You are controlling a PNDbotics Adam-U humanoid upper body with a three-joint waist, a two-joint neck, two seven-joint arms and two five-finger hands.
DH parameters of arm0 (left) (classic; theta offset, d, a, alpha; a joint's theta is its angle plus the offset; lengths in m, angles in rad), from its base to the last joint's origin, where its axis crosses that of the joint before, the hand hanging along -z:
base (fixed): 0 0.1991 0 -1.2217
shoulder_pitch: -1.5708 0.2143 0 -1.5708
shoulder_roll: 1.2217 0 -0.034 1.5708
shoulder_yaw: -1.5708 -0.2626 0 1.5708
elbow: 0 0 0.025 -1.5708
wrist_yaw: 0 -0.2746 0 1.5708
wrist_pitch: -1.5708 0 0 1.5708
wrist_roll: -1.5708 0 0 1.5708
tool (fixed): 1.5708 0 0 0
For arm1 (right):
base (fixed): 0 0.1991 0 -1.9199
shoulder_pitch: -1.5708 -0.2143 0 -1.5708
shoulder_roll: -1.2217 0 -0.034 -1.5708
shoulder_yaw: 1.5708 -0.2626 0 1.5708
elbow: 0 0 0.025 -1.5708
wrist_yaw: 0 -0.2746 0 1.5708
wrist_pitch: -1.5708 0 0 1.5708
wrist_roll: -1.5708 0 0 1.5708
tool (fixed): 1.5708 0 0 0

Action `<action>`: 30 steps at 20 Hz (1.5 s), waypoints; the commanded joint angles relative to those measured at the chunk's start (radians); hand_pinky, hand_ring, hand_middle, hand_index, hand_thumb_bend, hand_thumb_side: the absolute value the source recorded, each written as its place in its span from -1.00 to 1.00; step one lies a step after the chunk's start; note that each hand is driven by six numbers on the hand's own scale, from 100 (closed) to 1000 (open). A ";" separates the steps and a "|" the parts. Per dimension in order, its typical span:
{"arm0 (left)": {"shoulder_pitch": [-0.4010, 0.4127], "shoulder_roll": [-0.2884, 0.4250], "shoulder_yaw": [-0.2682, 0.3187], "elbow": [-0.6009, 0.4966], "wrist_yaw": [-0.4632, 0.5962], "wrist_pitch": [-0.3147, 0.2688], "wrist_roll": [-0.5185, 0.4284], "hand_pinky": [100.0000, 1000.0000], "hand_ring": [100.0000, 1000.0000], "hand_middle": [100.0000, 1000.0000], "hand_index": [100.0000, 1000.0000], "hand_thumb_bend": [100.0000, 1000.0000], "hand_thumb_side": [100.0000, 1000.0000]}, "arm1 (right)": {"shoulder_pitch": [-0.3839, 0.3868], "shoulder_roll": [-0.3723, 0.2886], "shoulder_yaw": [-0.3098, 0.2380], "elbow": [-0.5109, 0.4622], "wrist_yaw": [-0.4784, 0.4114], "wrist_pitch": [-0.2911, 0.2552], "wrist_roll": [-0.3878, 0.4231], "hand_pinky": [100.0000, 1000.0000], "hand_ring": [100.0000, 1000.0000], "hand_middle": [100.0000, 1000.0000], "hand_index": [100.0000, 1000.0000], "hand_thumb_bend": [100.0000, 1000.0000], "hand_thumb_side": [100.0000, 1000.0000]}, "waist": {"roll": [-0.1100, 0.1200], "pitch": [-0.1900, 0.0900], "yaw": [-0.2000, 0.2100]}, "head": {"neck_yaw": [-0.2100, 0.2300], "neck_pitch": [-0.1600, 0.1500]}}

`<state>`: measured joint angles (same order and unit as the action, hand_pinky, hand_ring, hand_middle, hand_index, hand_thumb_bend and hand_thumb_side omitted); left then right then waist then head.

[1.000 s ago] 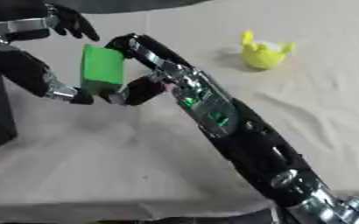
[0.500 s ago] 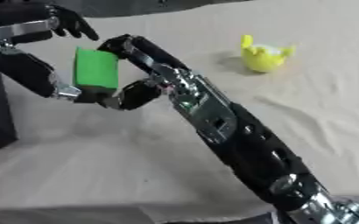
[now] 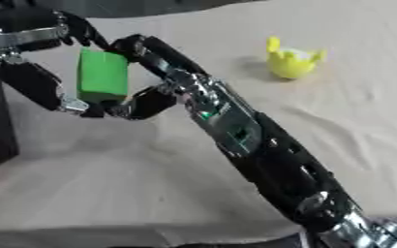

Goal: Pick up the objects with one hand, pass them to the other hand, and then place them into the box on the other side of the table.

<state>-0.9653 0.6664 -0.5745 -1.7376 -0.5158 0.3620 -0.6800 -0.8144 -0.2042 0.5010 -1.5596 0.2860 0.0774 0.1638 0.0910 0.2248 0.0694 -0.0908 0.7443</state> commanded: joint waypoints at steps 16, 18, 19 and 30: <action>-0.006 0.016 0.024 -0.018 -0.023 0.023 0.068 0.56 0.50 0.37 0.46 0.09 -0.42 | -0.023 -0.004 0.004 -0.042 0.004 -0.007 -0.004 0.63 0.29 0.08 0.21 -0.54 -1.00 | 0.010 -0.014 0.001 | 0.004 -0.015; -0.004 0.019 0.028 -0.036 -0.017 0.029 0.074 0.53 0.44 0.27 0.37 0.06 -0.44 | -0.022 -0.005 0.004 -0.040 0.006 -0.004 -0.002 0.63 0.29 0.08 0.21 -0.53 -1.00 | 0.010 -0.013 0.002 | 0.004 -0.017; -0.003 0.021 0.030 -0.047 -0.014 0.032 0.078 0.52 0.42 0.24 0.34 0.05 -0.45 | -0.020 -0.009 0.003 -0.041 0.005 -0.002 -0.001 0.63 0.29 0.08 0.21 -0.52 -1.00 | 0.010 -0.012 0.002 | 0.004 -0.017; 0.000 0.025 0.034 -0.076 -0.021 0.054 0.093 0.44 0.28 0.07 0.16 -0.44 -0.68 | -0.016 -0.016 0.003 -0.055 -0.006 0.017 0.001 0.63 0.27 0.07 0.21 -0.46 -1.00 | 0.008 -0.012 0.002 | 0.004 -0.025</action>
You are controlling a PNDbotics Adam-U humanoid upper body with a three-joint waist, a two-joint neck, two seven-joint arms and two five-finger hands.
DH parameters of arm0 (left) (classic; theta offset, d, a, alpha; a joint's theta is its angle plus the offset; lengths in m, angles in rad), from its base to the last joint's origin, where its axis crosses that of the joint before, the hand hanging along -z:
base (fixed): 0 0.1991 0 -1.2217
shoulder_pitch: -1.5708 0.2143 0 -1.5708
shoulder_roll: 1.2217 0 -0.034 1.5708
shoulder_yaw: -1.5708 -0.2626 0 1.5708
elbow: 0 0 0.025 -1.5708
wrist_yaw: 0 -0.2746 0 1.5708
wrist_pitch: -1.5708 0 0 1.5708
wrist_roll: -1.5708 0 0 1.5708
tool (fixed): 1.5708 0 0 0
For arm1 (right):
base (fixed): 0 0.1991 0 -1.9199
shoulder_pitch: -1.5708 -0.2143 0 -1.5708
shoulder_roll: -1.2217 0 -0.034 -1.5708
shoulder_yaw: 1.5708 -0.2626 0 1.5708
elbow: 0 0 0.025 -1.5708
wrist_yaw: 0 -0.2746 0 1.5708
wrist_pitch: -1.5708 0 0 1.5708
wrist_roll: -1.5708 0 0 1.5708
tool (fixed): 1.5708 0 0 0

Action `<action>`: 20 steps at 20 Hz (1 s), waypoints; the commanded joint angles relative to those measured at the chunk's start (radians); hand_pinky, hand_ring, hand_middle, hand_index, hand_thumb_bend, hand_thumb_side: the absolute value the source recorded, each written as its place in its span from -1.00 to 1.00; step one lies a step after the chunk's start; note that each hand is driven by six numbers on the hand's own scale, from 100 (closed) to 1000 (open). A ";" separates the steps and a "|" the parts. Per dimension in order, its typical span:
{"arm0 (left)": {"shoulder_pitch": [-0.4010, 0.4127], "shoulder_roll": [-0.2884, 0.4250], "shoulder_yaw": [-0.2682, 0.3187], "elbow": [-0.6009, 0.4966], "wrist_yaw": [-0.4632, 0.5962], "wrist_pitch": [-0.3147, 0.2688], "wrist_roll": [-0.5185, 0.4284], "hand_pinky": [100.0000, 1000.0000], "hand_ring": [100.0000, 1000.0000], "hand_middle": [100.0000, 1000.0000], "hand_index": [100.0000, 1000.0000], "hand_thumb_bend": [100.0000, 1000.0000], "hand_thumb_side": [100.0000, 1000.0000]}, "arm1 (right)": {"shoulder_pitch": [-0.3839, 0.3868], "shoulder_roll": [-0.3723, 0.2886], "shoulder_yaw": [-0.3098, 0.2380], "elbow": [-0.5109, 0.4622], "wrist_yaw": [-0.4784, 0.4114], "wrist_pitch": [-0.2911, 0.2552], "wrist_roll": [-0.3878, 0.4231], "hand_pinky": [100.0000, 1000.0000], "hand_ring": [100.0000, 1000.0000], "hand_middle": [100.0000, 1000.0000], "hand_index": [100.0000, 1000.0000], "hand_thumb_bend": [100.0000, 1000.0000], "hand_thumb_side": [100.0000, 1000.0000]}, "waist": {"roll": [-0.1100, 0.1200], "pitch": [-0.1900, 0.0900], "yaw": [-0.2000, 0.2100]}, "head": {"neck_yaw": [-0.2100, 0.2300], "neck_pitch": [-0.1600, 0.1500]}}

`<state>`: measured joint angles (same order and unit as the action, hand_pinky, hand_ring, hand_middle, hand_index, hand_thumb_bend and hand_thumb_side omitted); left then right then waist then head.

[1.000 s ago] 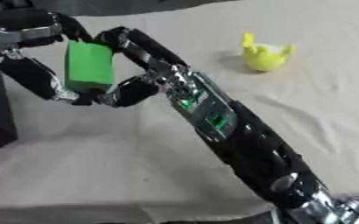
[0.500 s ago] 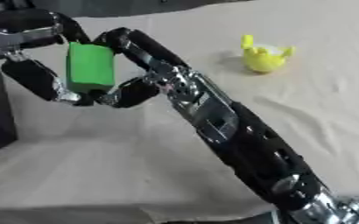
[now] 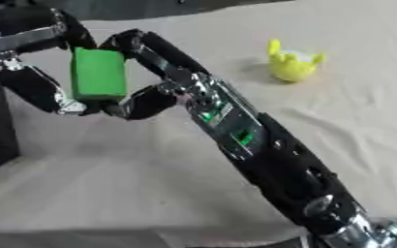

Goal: Pick up the objects with one hand, pass them to the other hand, and then place them into the box on the other side of the table.

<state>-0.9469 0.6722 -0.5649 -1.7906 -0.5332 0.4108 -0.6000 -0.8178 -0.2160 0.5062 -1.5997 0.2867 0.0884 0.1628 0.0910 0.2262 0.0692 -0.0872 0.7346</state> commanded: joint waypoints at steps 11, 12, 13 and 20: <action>-0.020 0.007 0.021 0.004 -0.038 0.003 0.055 0.34 0.10 -0.13 -0.05 -0.62 -0.75 | -0.012 -0.004 0.001 -0.017 -0.019 0.009 0.011 0.62 0.28 0.10 0.24 0.04 -1.00 | 0.008 -0.012 0.002 | -0.002 -0.020; -0.019 0.007 0.021 0.005 -0.041 0.004 0.059 0.33 0.08 -0.15 -0.07 -0.61 -0.76 | -0.012 -0.004 0.001 -0.016 -0.022 0.012 0.011 0.61 0.29 0.10 0.25 0.09 -1.00 | 0.008 -0.012 0.002 | -0.002 -0.020; -0.018 0.009 0.022 0.007 -0.044 0.004 0.061 0.33 0.07 -0.16 -0.09 -0.61 -0.77 | -0.011 -0.004 0.001 -0.015 -0.025 0.016 0.011 0.61 0.29 0.11 0.26 0.12 -1.00 | 0.008 -0.011 0.002 | -0.002 -0.020; -0.009 0.020 0.028 0.002 -0.051 0.010 0.065 0.32 0.02 -0.30 -0.24 -0.60 -0.86 | -0.011 -0.006 0.002 -0.013 -0.038 0.052 0.009 0.59 0.32 0.15 0.33 0.24 -0.81 | 0.008 -0.011 0.002 | -0.004 -0.020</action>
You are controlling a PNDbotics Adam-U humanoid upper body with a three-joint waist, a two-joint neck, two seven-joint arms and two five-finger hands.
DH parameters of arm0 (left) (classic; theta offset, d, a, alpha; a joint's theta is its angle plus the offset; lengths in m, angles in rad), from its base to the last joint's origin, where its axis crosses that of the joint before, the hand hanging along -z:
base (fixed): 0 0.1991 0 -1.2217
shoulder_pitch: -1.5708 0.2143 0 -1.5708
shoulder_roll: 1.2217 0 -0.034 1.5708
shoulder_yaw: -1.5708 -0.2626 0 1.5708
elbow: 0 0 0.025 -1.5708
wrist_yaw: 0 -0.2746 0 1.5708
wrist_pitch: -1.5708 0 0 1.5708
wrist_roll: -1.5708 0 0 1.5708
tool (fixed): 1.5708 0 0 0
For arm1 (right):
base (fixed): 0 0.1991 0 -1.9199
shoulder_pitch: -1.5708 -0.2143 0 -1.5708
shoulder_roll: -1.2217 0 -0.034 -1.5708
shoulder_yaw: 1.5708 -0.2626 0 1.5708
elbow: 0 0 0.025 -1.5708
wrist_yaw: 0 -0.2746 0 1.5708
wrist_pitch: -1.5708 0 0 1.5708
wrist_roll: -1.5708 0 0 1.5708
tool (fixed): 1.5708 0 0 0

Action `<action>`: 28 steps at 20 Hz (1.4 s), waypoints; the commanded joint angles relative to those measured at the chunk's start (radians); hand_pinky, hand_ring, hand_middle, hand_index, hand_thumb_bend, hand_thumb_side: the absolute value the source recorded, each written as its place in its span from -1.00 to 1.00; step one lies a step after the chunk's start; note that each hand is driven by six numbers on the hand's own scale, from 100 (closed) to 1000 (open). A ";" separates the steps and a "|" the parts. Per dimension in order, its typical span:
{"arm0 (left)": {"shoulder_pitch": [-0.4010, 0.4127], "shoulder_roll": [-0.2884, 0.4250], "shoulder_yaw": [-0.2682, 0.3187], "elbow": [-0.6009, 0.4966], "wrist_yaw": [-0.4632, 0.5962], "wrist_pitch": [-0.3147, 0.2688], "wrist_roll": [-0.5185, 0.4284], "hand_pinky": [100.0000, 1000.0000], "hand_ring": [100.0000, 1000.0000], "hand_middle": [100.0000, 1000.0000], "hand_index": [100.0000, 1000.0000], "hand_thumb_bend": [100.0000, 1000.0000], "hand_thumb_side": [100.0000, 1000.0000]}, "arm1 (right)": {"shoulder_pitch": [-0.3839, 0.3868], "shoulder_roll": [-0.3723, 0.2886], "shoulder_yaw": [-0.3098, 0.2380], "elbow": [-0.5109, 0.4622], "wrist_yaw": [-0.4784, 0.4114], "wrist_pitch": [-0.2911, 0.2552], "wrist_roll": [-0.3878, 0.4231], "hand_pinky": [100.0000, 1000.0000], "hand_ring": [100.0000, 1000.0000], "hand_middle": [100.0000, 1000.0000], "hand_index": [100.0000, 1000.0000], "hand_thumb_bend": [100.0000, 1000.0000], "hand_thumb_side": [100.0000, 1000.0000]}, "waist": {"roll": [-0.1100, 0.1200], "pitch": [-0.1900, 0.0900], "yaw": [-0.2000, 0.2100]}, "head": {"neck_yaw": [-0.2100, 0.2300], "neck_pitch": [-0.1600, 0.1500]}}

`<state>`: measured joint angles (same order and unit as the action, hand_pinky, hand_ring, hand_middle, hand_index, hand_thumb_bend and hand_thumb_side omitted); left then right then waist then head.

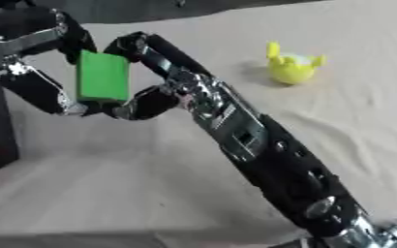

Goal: Pick up the objects with one hand, pass them to the other hand, and then place them into the box on the other side of the table.

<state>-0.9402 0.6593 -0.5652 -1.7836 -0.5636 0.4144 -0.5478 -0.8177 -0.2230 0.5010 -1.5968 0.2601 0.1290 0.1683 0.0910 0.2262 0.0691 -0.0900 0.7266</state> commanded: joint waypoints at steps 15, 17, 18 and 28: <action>0.015 0.063 0.048 -0.010 0.015 0.023 0.017 0.32 -0.04 -0.42 -0.38 -0.41 -0.97 | -0.010 -0.004 0.007 -0.036 0.008 -0.003 0.058 0.69 0.57 0.40 0.75 0.45 0.07 | 0.006 -0.011 -0.004 | -0.001 -0.009; 0.018 0.067 0.048 -0.007 0.024 0.019 0.020 0.32 -0.04 -0.42 -0.40 -0.40 -0.97 | -0.010 -0.004 0.006 -0.036 0.016 -0.018 0.070 0.70 0.61 0.45 0.79 0.49 0.10 | 0.006 -0.011 -0.004 | -0.003 -0.009; 0.020 0.068 0.049 -0.006 0.027 0.017 0.022 0.32 -0.04 -0.43 -0.40 -0.40 -0.97 | -0.010 -0.004 0.005 -0.036 0.021 -0.026 0.075 0.71 0.63 0.47 0.81 0.51 0.08 | 0.006 -0.010 -0.004 | -0.003 -0.009; 0.050 0.110 0.068 -0.019 0.045 0.005 0.019 0.32 -0.03 -0.43 -0.41 -0.40 -0.98 | -0.008 -0.007 -0.001 -0.020 0.053 -0.006 0.077 0.71 0.63 0.48 0.83 0.50 0.06 | 0.006 -0.010 -0.004 | 0.004 -0.009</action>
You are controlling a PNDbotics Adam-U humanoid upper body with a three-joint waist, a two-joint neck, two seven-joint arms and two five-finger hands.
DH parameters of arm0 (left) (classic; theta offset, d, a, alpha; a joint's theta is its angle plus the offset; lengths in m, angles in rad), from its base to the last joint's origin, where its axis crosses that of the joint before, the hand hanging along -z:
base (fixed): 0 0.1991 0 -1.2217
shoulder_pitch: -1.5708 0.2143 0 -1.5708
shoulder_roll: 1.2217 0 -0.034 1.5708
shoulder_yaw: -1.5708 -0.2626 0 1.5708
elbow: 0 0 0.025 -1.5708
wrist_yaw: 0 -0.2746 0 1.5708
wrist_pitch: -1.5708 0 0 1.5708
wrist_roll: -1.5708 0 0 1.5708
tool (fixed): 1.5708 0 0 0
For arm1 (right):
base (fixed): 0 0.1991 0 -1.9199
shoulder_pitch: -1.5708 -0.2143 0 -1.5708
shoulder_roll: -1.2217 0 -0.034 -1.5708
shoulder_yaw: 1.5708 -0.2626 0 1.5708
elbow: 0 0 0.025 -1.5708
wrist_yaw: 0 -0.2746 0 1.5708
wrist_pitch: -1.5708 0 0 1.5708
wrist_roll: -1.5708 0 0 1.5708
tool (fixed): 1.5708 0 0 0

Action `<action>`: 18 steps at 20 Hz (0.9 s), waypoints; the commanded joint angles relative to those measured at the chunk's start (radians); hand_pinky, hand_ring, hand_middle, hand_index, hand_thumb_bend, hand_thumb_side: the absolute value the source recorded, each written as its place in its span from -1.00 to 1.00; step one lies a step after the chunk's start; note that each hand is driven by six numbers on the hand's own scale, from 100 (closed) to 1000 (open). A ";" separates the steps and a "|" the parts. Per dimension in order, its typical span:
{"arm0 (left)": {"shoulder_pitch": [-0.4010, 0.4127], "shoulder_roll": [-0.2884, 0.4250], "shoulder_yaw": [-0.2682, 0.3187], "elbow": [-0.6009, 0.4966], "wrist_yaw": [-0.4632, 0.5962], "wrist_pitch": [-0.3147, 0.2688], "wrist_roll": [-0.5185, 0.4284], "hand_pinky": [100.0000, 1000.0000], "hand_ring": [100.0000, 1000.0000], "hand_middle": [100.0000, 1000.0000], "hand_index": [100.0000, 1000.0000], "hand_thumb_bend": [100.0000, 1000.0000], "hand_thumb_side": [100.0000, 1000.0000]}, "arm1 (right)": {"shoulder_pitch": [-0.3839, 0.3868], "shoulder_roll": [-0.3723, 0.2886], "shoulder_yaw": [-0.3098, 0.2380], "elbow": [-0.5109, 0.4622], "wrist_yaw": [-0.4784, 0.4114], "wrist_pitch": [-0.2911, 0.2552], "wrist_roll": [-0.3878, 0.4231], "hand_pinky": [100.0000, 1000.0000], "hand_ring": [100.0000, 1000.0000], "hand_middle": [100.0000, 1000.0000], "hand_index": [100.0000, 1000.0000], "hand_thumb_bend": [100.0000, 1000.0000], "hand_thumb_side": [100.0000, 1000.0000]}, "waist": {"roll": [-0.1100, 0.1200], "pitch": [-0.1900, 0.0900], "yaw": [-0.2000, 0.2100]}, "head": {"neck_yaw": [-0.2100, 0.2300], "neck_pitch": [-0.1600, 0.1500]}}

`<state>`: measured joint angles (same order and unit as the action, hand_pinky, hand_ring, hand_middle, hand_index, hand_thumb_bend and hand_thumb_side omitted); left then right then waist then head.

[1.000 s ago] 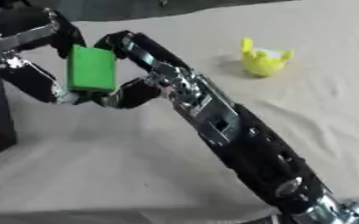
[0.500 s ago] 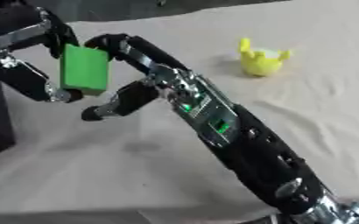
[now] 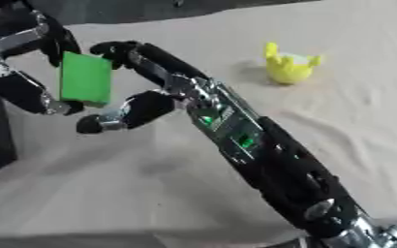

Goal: Pick up the objects with one hand, pass them to the other hand, and then place them into the box on the other side of the table.

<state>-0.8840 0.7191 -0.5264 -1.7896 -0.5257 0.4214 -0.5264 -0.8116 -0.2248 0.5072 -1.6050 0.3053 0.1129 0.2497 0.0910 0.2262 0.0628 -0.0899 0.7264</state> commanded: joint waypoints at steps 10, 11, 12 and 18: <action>0.042 0.113 0.065 -0.041 0.045 -0.002 -0.022 0.33 -0.02 -0.43 -0.41 -0.42 -1.00 | -0.016 -0.015 -0.007 -0.015 0.013 0.033 -0.015 0.70 0.64 0.48 0.84 0.49 0.08 | 0.006 -0.006 0.002 | 0.006 -0.011; 0.051 0.122 0.073 -0.042 0.047 0.000 -0.019 0.33 -0.02 -0.43 -0.41 -0.42 -1.00 | -0.017 -0.016 -0.007 -0.015 0.013 0.033 -0.015 0.70 0.64 0.48 0.84 0.49 0.08 | 0.006 -0.006 0.002 | 0.008 -0.012; 0.057 0.128 0.080 -0.044 0.049 0.002 -0.015 0.33 -0.02 -0.43 -0.41 -0.42 -1.00 | -0.018 -0.017 -0.007 -0.016 0.012 0.034 -0.015 0.70 0.64 0.48 0.84 0.49 0.08 | 0.006 -0.005 0.001 | 0.009 -0.012; 0.101 0.170 0.129 -0.044 0.057 0.013 0.025 0.33 -0.02 -0.43 -0.41 -0.42 -1.00 | -0.021 -0.021 -0.007 -0.022 0.009 0.038 -0.013 0.70 0.63 0.48 0.83 0.49 0.07 | 0.006 -0.004 0.000 | 0.025 -0.014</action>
<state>-0.7728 0.8488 -0.4229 -1.8212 -0.4752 0.4332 -0.5106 -0.8103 -0.2350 0.5071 -1.6034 0.3135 0.1493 0.2375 0.0910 0.2264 0.0624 -0.0694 0.7263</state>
